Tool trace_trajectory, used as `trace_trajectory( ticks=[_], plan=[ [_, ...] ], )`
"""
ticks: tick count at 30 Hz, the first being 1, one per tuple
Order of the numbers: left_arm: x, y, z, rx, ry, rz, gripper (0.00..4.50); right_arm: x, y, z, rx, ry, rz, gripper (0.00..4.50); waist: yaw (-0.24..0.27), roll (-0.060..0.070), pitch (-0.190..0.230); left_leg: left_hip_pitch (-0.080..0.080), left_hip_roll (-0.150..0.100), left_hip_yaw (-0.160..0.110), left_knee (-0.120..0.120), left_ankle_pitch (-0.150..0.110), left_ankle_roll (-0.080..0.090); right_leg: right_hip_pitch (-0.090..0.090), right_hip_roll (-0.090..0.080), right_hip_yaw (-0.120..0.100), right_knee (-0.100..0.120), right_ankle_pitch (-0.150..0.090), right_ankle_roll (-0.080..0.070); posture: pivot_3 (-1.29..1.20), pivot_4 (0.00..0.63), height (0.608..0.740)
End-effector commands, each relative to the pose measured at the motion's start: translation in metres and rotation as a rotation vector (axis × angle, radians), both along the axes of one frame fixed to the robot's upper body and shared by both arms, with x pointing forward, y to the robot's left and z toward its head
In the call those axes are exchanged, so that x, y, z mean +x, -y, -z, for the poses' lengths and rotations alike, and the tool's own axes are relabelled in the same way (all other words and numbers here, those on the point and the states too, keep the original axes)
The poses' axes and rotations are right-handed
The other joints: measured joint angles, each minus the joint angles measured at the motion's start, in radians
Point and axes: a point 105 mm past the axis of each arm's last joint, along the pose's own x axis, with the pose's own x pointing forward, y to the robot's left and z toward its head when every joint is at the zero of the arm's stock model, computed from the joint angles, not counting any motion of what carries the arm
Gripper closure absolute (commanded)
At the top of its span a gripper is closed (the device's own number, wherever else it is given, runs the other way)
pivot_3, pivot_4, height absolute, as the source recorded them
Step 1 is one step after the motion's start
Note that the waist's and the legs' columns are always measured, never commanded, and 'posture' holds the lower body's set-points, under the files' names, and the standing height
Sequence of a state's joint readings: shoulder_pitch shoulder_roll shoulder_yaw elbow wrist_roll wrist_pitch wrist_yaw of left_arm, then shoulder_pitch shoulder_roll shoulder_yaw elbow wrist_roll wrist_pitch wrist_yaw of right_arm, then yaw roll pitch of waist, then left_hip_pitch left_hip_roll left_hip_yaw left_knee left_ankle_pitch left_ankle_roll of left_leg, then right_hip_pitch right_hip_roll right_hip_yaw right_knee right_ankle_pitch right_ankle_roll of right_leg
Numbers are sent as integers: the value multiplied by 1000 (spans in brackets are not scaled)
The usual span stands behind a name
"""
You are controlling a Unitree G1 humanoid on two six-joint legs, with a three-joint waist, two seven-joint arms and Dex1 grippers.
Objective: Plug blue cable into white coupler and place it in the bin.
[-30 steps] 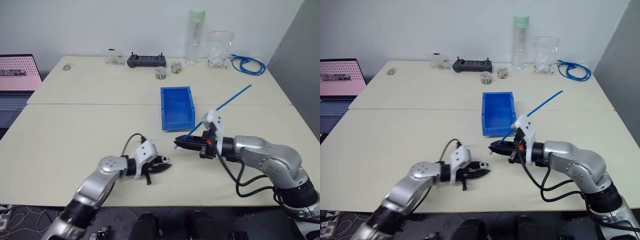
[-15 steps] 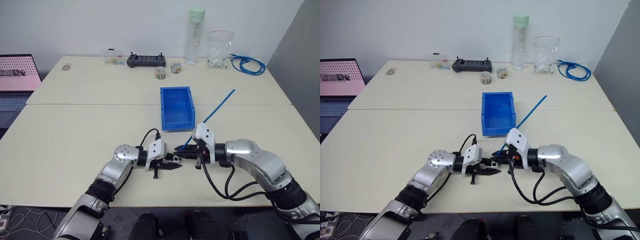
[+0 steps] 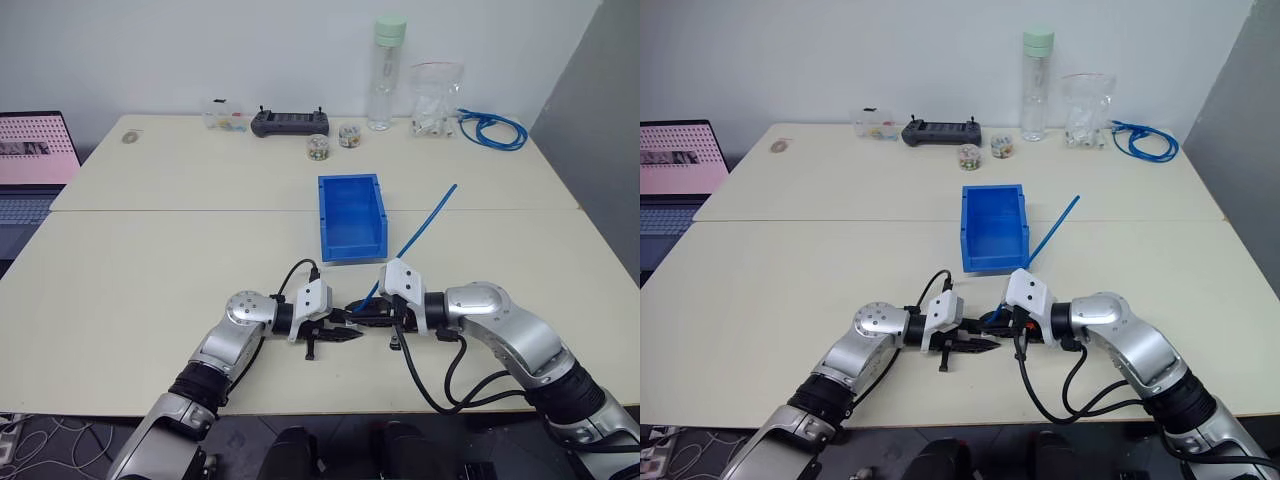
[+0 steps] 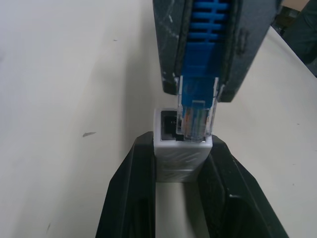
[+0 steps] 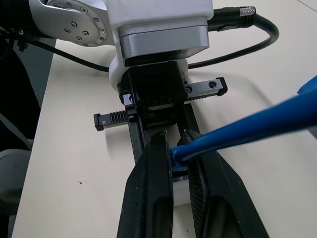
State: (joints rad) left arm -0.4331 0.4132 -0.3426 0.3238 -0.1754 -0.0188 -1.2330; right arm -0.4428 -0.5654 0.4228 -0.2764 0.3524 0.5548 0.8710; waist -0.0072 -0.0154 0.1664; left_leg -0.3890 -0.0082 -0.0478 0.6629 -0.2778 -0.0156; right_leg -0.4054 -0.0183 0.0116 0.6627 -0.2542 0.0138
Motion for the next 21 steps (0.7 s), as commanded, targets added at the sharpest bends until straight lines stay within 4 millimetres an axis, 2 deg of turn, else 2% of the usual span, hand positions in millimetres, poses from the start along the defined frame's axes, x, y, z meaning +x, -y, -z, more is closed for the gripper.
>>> trace_trajectory(
  ticks=[1,8,9,21],
  plan=[
    [-16,7,4,29,-41,68,3699,3,3,14,-62,-35,15,4338,-1,0,0,0,0,0,0,0,0,0,0,0,0,0,0,0,150,740],
    [-3,8,-1,58,8,5,3699,3,9,19,-144,-29,-40,4338,-1,0,0,3,0,0,0,0,0,2,0,0,1,0,1,0,150,740],
    [-2,7,-1,65,14,3,3699,3,10,18,-149,-30,-46,4338,-1,0,-1,4,0,0,0,0,0,2,0,0,0,-2,4,0,150,740],
    [-2,-2,6,115,22,-3,3699,9,16,11,-153,-32,-42,4338,1,0,-1,5,0,1,0,0,0,3,0,1,1,-2,4,0,150,740]
  ],
)
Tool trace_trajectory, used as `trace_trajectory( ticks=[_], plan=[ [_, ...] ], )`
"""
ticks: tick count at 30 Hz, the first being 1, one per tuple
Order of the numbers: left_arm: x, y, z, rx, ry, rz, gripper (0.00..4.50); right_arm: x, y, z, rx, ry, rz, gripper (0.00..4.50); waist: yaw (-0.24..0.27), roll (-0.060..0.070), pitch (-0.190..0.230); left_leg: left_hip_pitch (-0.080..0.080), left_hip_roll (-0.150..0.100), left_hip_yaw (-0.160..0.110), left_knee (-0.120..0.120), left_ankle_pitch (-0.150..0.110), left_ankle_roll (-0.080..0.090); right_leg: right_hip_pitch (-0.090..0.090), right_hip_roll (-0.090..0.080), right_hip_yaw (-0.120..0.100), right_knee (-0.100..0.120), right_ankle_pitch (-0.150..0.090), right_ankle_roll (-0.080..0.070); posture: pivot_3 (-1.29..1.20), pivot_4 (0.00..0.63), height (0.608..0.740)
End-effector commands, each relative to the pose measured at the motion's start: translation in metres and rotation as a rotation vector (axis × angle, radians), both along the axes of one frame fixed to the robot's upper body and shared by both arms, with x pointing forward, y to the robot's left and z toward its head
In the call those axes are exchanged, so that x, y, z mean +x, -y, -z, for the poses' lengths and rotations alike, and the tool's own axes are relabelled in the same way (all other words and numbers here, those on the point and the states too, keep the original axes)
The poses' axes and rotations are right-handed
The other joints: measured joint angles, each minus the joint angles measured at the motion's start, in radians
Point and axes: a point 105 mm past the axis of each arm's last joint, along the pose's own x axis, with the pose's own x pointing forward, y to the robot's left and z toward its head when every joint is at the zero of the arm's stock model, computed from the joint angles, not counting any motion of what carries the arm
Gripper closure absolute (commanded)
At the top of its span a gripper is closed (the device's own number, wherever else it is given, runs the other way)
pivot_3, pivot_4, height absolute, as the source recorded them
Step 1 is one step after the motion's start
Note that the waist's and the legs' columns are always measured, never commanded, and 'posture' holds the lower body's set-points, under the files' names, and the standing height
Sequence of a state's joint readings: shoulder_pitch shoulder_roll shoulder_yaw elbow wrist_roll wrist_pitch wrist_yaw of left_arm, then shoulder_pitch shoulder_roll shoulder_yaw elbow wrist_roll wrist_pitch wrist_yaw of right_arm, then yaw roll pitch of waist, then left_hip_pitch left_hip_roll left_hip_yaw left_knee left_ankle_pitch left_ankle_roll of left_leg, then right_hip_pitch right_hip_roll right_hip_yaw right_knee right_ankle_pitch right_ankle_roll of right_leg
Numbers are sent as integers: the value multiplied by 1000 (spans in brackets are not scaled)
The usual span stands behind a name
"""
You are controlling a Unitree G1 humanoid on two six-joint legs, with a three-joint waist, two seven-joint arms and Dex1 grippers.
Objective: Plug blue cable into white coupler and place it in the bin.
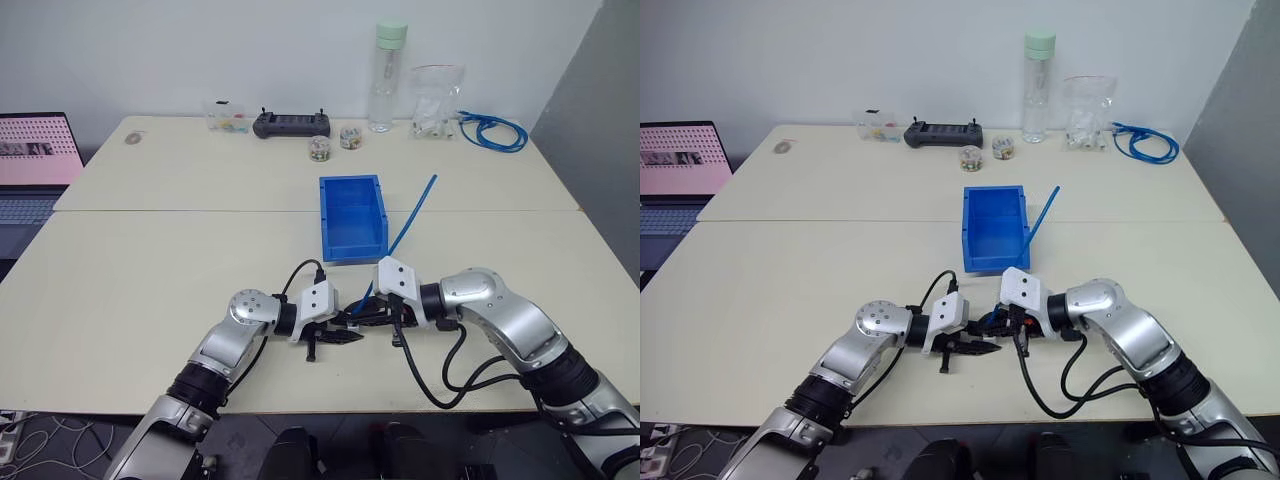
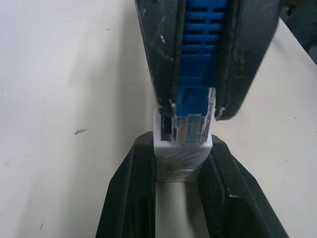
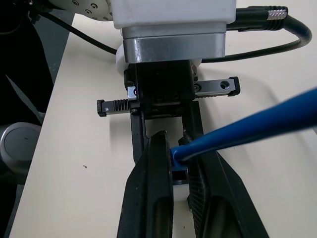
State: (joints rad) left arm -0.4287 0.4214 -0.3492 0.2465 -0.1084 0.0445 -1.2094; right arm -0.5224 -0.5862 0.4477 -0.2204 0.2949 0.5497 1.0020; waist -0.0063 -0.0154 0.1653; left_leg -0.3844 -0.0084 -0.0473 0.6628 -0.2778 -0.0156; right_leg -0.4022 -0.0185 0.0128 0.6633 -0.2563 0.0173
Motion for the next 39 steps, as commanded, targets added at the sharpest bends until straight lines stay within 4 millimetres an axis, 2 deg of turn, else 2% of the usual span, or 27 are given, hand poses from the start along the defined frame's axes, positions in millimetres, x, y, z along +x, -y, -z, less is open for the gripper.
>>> trace_trajectory(
  ticks=[1,12,17,23,28,30,32,34,37,39],
  plan=[
    [-2,-4,8,46,-9,2,3699,5,12,12,-61,-37,56,4338,0,0,0,0,0,0,0,0,0,0,0,0,0,0,0,0,150,740],
    [-1,-4,9,52,-7,2,3699,6,20,21,-117,-29,68,4338,-1,0,0,0,0,0,0,0,0,0,0,0,0,0,0,0,150,740],
    [-2,-1,9,47,-4,4,3699,8,13,25,-124,-20,73,4338,-1,0,-1,0,0,0,0,0,0,0,0,0,0,0,0,0,150,740],
    [-1,1,8,42,1,1,3699,2,9,53,-212,-42,63,4338,-2,0,-5,3,0,0,0,0,0,2,0,0,0,0,1,0,150,740],
    [-1,1,8,41,1,-2,3699,-2,13,76,-260,-66,52,4338,-4,-1,-8,19,1,0,-3,0,0,19,0,-1,-3,-5,1,0,150,740],
    [-1,1,7,39,4,-4,3699,-2,15,81,-264,-76,59,4338,-9,-1,-11,21,1,-1,-4,0,0,20,0,-1,-3,-5,0,0,150,740],
    [2,1,2,7,11,-25,2987,2,16,80,-247,-78,84,4338,-13,-1,-13,21,1,-1,-4,0,0,21,0,-1,-3,-5,0,0,150,740],
    [4,-1,-7,-33,11,-52,2746,7,16,70,-205,-78,118,4338,-17,-1,-13,21,1,-1,-4,0,0,21,0,-1,-3,-5,0,0,150,740],
    [5,-3,-18,-78,18,-82,2058,12,15,56,-145,-81,155,4338,-20,0,-13,21,1,-2,-4,0,0,21,0,-1,-3,-5,0,0,150,740],
    [7,-10,-39,-153,44,-147,1618,19,14,27,-41,-80,205,4338,-21,0,-12,21,1,-2,-4,0,0,21,0,-1,-3,-5,0,0,150,740]
  ],
)
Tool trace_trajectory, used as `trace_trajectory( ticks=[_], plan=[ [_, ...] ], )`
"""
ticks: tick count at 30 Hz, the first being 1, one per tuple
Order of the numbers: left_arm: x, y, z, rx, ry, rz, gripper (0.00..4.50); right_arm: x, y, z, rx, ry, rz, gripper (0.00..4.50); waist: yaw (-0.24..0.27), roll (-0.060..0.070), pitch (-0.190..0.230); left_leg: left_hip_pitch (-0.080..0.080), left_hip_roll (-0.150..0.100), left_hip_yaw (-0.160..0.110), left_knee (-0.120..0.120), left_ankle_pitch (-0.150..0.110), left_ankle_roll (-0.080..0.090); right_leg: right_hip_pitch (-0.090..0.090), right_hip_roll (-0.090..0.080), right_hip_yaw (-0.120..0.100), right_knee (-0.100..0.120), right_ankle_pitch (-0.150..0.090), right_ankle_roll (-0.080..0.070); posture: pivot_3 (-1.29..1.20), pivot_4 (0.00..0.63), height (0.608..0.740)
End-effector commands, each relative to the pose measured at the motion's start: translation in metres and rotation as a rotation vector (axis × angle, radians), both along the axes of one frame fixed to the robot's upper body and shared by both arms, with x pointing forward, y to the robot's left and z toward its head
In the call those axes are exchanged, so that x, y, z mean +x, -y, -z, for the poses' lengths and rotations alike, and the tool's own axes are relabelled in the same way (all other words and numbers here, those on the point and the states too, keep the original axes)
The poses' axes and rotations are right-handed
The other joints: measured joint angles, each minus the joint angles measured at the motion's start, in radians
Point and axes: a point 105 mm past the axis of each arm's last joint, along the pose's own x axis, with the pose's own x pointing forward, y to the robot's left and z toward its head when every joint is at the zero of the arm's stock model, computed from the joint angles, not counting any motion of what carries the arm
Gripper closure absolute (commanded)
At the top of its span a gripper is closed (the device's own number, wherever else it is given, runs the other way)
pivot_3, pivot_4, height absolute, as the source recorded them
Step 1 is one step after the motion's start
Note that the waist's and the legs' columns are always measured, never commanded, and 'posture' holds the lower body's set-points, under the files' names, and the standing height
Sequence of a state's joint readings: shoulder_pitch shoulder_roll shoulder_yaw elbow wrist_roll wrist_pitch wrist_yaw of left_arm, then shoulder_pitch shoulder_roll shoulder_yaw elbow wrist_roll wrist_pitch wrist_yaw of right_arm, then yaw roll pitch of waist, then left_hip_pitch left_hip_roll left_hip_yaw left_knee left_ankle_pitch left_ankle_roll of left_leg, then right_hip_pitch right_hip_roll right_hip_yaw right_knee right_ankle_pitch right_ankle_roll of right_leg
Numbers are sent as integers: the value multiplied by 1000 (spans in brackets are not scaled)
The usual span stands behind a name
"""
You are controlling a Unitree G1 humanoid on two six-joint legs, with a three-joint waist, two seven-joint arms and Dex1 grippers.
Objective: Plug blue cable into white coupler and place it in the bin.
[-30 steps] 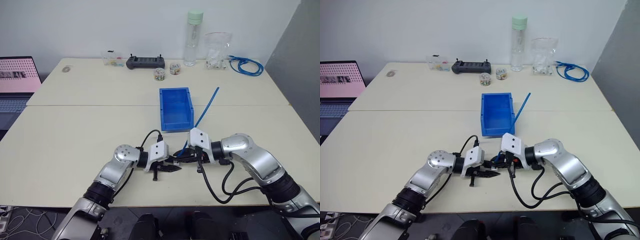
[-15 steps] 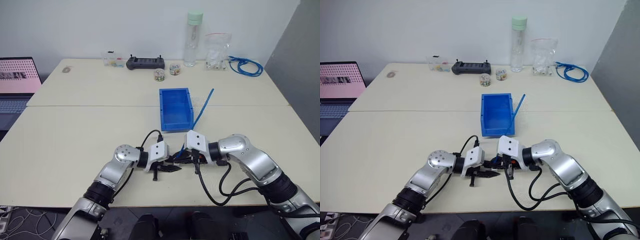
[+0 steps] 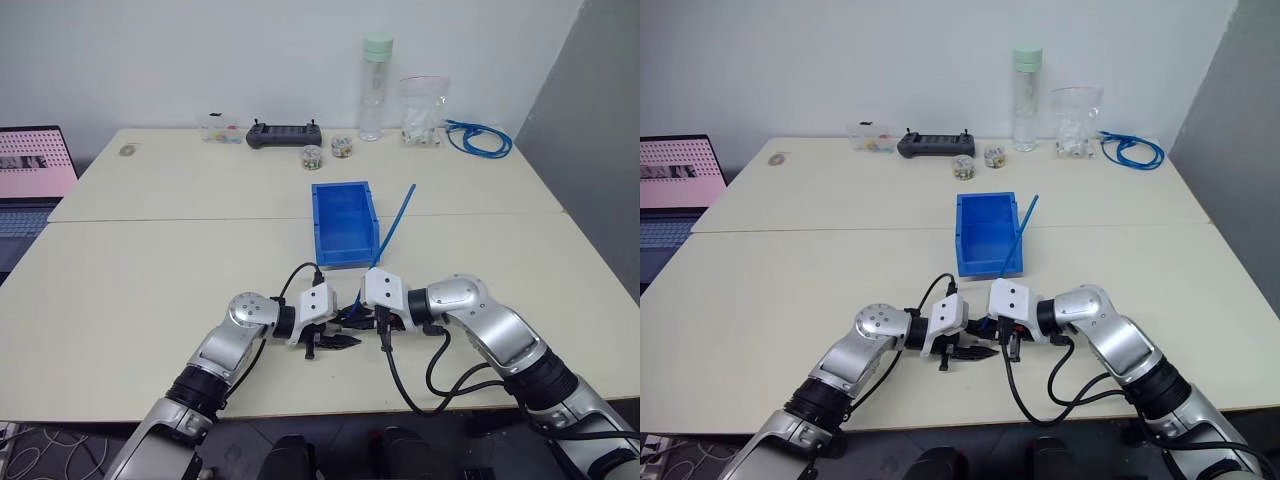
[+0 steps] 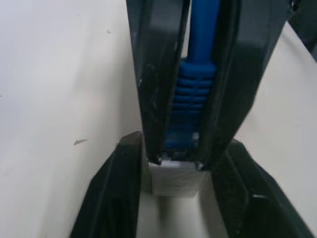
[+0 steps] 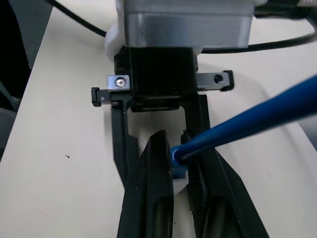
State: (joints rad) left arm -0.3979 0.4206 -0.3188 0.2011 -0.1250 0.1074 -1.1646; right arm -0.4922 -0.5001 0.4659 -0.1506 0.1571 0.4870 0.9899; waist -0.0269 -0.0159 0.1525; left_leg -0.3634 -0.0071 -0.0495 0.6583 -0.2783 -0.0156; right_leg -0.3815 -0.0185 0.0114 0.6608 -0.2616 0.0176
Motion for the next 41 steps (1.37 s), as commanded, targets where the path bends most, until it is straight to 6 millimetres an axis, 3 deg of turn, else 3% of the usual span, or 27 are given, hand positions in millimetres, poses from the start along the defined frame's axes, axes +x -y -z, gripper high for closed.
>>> trace_trajectory(
  ticks=[1,5,7,11,15,17,21,28,33,34,37,41],
  plan=[
    [5,-11,-46,-144,87,-111,1361,16,22,-8,47,-121,199,4338,0,0,2,0,0,0,0,0,0,0,0,0,0,0,0,0,150,740],
    [0,-30,-64,-175,123,-254,490,35,19,-66,239,-198,264,4338,-4,0,10,-6,0,0,0,0,0,-6,-1,1,2,0,0,0,150,740],
    [-3,-33,-70,-197,122,-304,67,43,18,-81,280,-226,283,4338,-6,2,13,-9,0,0,1,0,0,-10,-1,1,2,0,-1,0,150,740],
    [-4,-39,-84,-255,167,-469,14,76,21,-99,327,-265,374,4338,-2,2,13,-18,0,-2,1,0,0,-18,-1,-1,3,3,-5,0,150,740],
    [-4,-60,-89,-341,225,-778,14,135,23,-112,323,-225,518,4338,0,2,14,-23,-1,1,3,0,0,-23,-2,1,4,5,-6,0,150,740],
    [-8,-58,-85,-355,214,-828,0,149,26,-111,302,-203,570,3665,-3,3,15,-23,-2,5,2,0,0,-24,-3,4,3,8,-6,0,150,740],
    [-14,-49,-79,-377,187,-875,0,163,26,-111,302,-186,607,2848,0,2,16,-23,-1,4,1,0,0,-24,-2,2,2,8,-6,0,150,740],
    [-17,-37,-76,-391,161,-865,0,169,25,-116,289,-140,614,1274,-1,3,16,-24,-1,5,2,0,0,-24,-2,4,3,8,-6,0,150,740],
    [0,-47,-79,-397,151,-928,0,175,50,-128,292,-66,669,292,0,3,16,-24,-1,5,2,0,0,-24,-1,3,3,8,-6,0,150,740],
    [4,-51,-79,-400,143,-967,0,172,58,-132,286,-41,651,292,1,3,16,-24,-1,5,2,0,0,-24,-1,3,3,8,-6,0,150,740],
    [13,-63,-83,-398,157,-1025,0,154,89,-128,221,62,599,292,13,3,16,-25,-1,5,2,0,0,-24,-1,3,2,8,-6,0,150,740],
    [18,-80,-82,-402,154,-1102,0,96,106,-102,251,32,543,292,26,3,16,-32,-1,1,4,0,0,-26,-2,-2,-2,9,-5,0,150,740]
  ],
)
